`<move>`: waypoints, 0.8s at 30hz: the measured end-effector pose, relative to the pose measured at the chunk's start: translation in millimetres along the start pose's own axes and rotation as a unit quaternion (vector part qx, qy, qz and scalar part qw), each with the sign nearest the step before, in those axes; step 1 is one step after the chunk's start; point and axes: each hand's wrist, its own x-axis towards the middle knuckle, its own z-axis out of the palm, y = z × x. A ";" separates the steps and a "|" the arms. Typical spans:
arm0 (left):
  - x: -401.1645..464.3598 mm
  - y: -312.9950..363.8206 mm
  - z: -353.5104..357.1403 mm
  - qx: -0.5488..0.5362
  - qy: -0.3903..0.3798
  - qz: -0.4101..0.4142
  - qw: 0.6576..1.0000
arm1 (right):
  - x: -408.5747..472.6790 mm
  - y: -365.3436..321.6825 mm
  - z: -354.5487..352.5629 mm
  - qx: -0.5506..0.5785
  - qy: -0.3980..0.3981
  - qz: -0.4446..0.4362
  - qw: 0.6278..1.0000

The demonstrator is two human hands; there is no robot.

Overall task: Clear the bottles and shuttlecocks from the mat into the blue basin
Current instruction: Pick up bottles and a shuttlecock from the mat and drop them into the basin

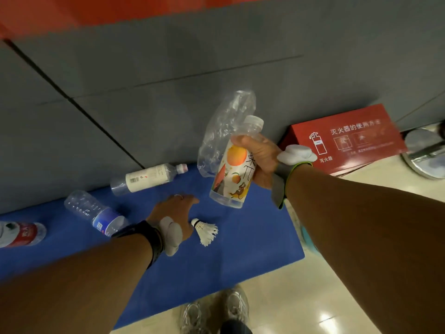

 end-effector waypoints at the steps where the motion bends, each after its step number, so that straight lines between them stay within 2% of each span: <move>1: -0.5 2.3 7.1 0.014 -0.010 0.013 1.000 | -2.8 1.1 -4.2 0.002 0.003 0.000 1.000; 7: 22.5 22.7 40.4 0.151 -0.126 0.097 0.976 | -18.4 16.0 -37.2 0.014 0.060 0.010 0.998; 10: 40.7 21.0 56.1 0.190 -0.174 0.099 0.961 | -22.3 25.2 -49.2 0.026 0.065 0.017 0.997; 13: 59.4 15.4 68.1 0.176 -0.205 0.087 0.959 | -21.7 34.0 -58.6 0.042 0.064 0.020 0.997; 18: 74.7 9.8 84.2 0.285 -0.151 0.136 0.937 | -18.5 51.2 -66.7 0.058 0.065 0.030 0.996; 24: 83.3 4.7 95.6 0.274 -0.052 0.171 0.945 | -23.2 62.5 -69.4 0.093 0.081 0.032 0.992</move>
